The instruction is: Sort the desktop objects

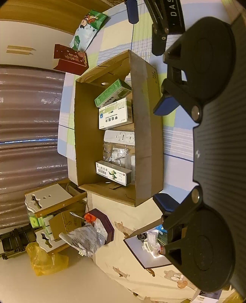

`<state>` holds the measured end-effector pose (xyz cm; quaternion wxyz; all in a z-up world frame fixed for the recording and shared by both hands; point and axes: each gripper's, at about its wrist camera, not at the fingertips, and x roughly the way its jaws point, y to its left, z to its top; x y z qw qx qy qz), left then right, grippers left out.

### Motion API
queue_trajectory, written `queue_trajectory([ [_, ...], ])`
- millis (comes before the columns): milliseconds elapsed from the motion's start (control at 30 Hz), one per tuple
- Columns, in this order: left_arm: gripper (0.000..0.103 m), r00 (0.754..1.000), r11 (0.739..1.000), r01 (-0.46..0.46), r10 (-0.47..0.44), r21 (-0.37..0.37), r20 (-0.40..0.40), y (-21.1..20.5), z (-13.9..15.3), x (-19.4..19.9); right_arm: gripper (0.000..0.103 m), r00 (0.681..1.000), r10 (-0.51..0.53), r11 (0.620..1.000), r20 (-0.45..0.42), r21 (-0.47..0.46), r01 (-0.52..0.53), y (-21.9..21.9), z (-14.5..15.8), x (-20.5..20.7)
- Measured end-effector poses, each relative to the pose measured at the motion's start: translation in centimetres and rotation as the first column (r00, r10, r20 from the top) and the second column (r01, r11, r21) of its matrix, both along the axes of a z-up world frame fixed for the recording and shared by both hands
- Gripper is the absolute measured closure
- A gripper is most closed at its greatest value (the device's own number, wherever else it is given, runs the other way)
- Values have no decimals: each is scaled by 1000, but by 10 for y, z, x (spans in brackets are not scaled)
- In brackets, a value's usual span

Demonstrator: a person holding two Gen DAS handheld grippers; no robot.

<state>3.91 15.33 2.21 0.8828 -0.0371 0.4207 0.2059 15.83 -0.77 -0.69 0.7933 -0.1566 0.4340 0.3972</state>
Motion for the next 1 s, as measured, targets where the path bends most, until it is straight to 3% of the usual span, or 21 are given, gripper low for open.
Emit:
queue_trajectory([
  [600,16,1000,1000,-24,24,14,11,-17,6,-12,1,1000,24,1000,11,-6,-24,-7,5,-6],
  [1000,16,1000,1000,7,-6,-4,23,-23,5,-12,1,1000,10,1000,6,-13,-10,-7,5,-3],
])
